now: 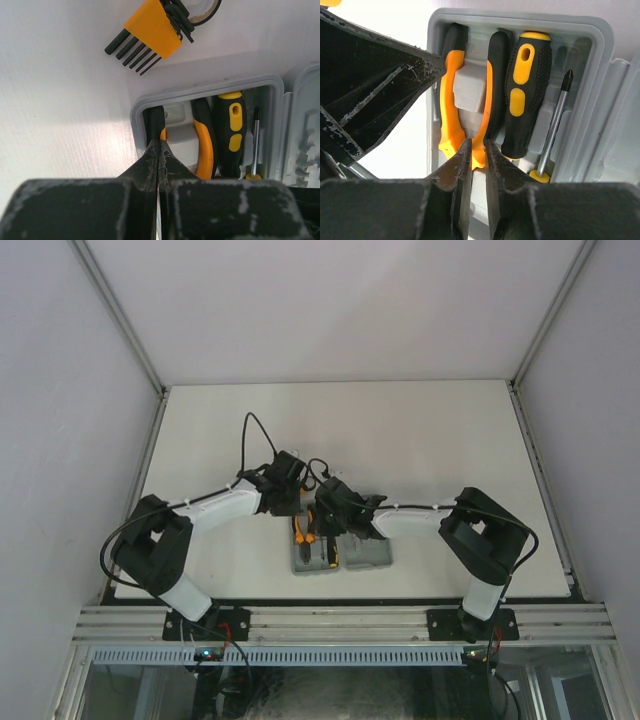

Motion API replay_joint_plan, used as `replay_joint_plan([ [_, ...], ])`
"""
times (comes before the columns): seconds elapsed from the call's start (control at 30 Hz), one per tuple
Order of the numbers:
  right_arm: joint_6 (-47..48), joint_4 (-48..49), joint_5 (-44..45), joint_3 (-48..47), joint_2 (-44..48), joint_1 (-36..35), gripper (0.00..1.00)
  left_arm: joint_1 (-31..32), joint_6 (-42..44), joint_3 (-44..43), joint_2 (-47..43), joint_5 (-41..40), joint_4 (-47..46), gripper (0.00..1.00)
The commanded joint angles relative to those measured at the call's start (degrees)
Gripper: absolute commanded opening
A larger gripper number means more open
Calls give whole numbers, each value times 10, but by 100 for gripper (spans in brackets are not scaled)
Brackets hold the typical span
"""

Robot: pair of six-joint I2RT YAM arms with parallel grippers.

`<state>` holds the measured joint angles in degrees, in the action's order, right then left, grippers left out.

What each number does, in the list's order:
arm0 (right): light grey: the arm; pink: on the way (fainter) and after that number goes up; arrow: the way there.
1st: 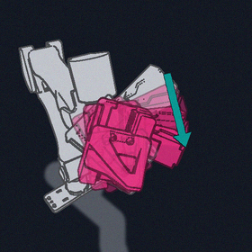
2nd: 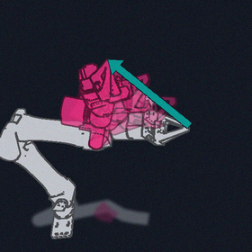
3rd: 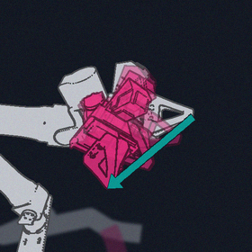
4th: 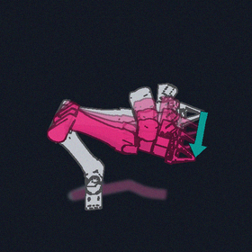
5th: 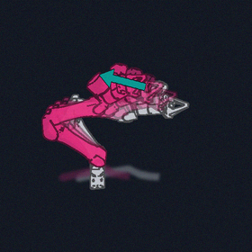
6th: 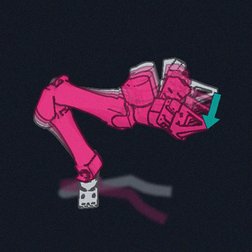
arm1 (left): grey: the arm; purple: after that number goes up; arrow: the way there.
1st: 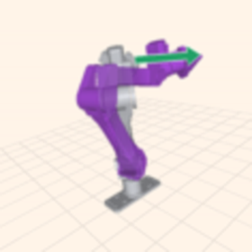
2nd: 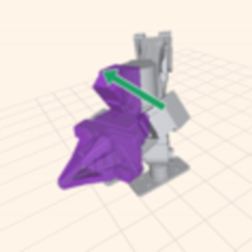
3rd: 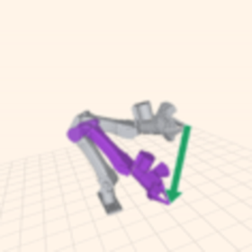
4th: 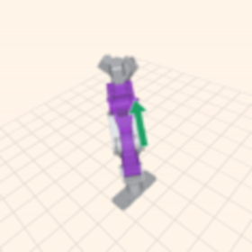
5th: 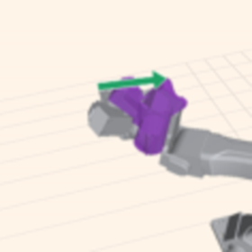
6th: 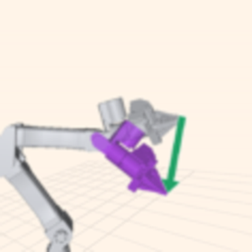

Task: Sort the tools into containers
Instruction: Place the pliers in the storage box.

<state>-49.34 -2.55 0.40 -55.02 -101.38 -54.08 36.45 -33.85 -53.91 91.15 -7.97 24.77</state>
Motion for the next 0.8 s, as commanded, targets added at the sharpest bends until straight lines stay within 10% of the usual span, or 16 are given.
replay_joint_plan([
  [0.0, -5, -54, 60, 1, -36, -14, 11, 1, 0, 0, 36, 12, 23, 0],
  [0.77, -26, 5, 54, 100, 6, -44, 3, 41, -63, 110, -26, 13, 2, 0],
])
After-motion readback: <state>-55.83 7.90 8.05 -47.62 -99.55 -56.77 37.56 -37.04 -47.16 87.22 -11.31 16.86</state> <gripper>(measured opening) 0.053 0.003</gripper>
